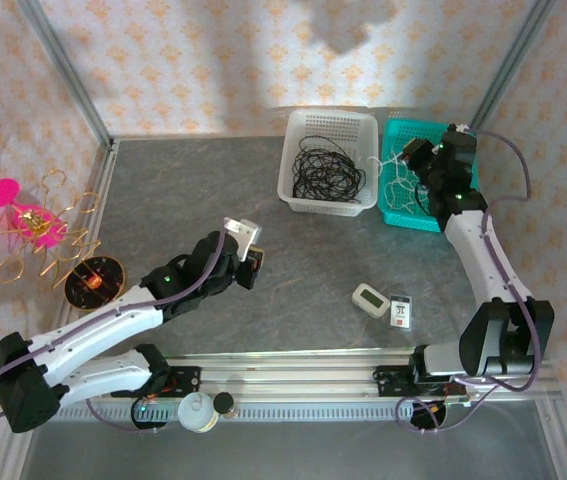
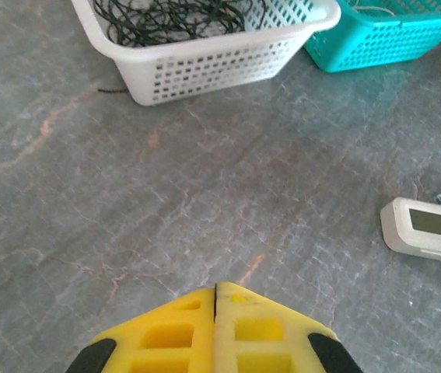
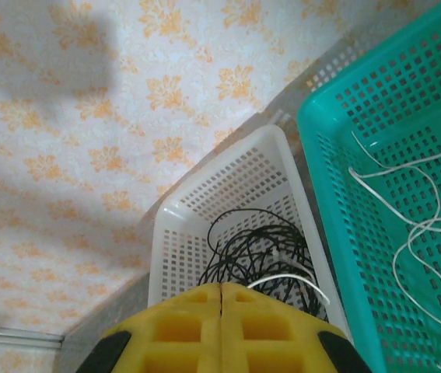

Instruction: Untangle the cables

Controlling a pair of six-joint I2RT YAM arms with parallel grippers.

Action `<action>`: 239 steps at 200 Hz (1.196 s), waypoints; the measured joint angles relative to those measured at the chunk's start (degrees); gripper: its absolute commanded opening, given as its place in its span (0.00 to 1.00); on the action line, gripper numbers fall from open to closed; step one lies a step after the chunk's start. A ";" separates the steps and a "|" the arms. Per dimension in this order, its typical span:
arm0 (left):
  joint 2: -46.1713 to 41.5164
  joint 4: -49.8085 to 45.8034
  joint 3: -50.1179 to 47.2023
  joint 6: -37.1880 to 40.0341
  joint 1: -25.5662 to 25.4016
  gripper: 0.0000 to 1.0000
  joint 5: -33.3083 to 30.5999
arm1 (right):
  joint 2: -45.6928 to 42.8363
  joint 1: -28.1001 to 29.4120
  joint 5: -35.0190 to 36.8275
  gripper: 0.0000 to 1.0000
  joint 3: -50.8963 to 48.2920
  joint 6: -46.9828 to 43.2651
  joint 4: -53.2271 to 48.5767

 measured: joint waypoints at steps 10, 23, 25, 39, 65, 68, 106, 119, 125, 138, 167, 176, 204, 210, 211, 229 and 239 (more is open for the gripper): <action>0.48 0.35 -0.39 -0.09 0.00 0.00 0.70 | 0.22 -0.15 -0.02 0.00 0.48 0.07 0.17; 1.22 0.72 -0.66 -0.46 0.00 0.00 1.77 | 0.57 -0.37 -0.37 0.00 1.51 0.20 0.26; 1.31 0.85 -0.70 -0.46 -0.02 0.00 1.86 | 0.66 -0.39 -0.46 0.00 1.73 0.17 0.28; 1.88 1.57 -0.85 -0.92 0.00 0.00 2.99 | 1.07 -0.50 -0.87 0.00 3.21 -0.17 0.28; 2.40 3.52 -0.85 -1.62 -0.02 0.02 4.72 | 1.07 -0.50 -0.55 0.00 5.86 -2.25 -0.24; 2.45 3.80 -0.83 -1.73 -0.02 0.04 4.85 | 1.07 -0.50 -0.37 0.00 6.19 -2.49 -0.48; 2.51 6.36 -0.87 -3.13 -0.02 0.20 6.32 | 1.68 -1.62 4.09 0.00 13.38 -7.91 -4.68; 2.10 7.80 -1.51 -3.87 -0.02 0.24 6.38 | 3.06 -1.90 7.91 0.00 17.03 -10.60 -5.53; 1.70 8.50 -2.01 -4.33 -0.02 0.25 6.38 | 3.69 -1.97 9.75 0.00 18.14 -11.67 -5.51; 0.85 9.25 -3.19 -4.87 -0.02 0.25 6.36 | 5.33 -2.25 13.60 0.00 19.23 -13.84 -5.22; -0.02 10.54 -5.03 -6.12 -0.02 0.25 6.34 | 12.11 -4.74 17.81 0.00 19.28 -16.15 -4.81; -0.15 10.73 -5.29 -6.51 -0.02 0.25 6.32 | 14.86 -5.66 18.51 0.00 19.23 -16.52 -4.92; -0.63 11.23 -5.77 -7.48 -0.02 0.26 6.21 | 20.70 -7.06 21.51 0.14 16.48 -18.01 -5.40; -0.85 11.23 -5.95 -7.56 -0.02 0.26 6.12 | 21.20 -7.08 21.97 0.21 15.56 -18.36 -5.42; -0.87 11.26 -5.97 -7.58 -0.02 0.26 6.12 | 21.27 -7.10 22.10 0.22 15.34 -18.36 -5.46; -1.31 11.37 -6.29 -7.61 -0.02 0.26 6.10 | 21.35 -7.06 23.58 0.26 12.04 -18.97 -5.27; -1.40 11.52 -6.47 -7.63 -0.02 0.26 6.10 | 21.31 -7.04 24.33 0.32 10.67 -19.26 -5.14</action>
